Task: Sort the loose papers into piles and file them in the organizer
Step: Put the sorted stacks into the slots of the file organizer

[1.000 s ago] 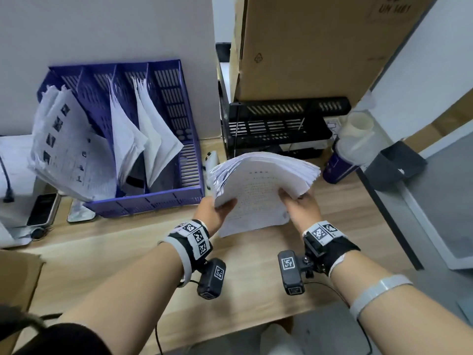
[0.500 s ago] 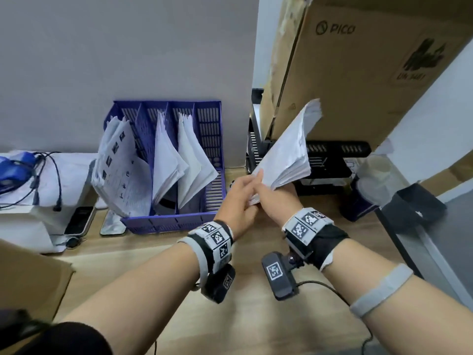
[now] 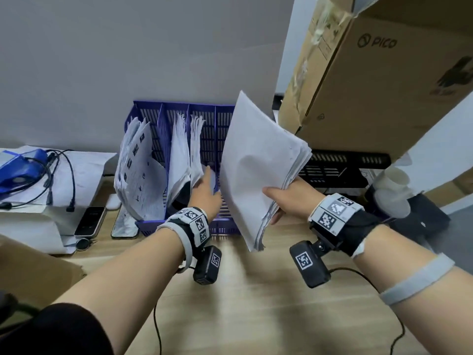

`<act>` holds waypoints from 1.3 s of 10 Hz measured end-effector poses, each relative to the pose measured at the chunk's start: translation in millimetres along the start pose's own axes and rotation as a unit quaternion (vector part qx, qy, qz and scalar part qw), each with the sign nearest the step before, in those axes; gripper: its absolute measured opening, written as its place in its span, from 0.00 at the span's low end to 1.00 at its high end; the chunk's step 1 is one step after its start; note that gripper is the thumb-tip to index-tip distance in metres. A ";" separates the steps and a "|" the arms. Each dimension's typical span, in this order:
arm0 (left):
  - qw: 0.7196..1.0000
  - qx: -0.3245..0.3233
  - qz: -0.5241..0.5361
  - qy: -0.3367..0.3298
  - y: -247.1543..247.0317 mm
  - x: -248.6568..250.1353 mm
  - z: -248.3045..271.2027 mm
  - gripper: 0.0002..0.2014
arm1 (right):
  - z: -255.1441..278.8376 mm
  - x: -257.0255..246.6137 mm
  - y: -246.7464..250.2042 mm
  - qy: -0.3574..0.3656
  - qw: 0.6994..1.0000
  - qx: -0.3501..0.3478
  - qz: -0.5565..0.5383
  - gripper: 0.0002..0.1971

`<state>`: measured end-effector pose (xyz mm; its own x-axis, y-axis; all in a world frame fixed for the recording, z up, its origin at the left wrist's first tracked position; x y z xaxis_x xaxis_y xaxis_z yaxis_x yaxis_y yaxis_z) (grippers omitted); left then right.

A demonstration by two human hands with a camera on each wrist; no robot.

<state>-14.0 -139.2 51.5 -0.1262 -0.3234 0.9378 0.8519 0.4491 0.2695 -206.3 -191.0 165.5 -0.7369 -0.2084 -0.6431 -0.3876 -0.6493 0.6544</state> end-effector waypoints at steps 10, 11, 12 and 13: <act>0.989 -0.133 -0.062 -0.021 -4.8 -42.0 -55.5 0.60 | -111.1 -29.4 -30.4 -0.082 0.992 0.084 -0.042 0.16; 0.993 -0.098 -0.067 -0.013 -4.1 -42.8 -57.8 0.54 | -113.6 -28.5 -34.5 -0.083 0.990 0.083 -0.081 0.21; 0.990 -0.110 -0.084 -0.003 -11.3 -45.5 -60.1 0.51 | -115.0 -33.1 -41.2 -0.069 0.995 0.062 -0.033 0.11; 0.987 -0.117 -0.114 0.011 -20.9 -47.6 -62.4 0.42 | -111.0 -38.8 -44.3 -0.055 0.997 0.054 0.029 0.08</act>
<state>6.0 -185.2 -12.5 -0.3190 -0.4128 0.8531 0.8968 0.1598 0.4126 -99.1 -235.4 117.4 -0.8138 -0.1580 -0.5593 -0.3958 -0.5541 0.7323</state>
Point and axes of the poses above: each hand's wrist, its own z-axis away from the middle knuckle, its own y-axis out of the back of the hand, x = y × z, the point moved 2 cm from there along -z, towards the middle knuckle, and after that the axes turned 14 degrees about z, right-handed, at the moved point
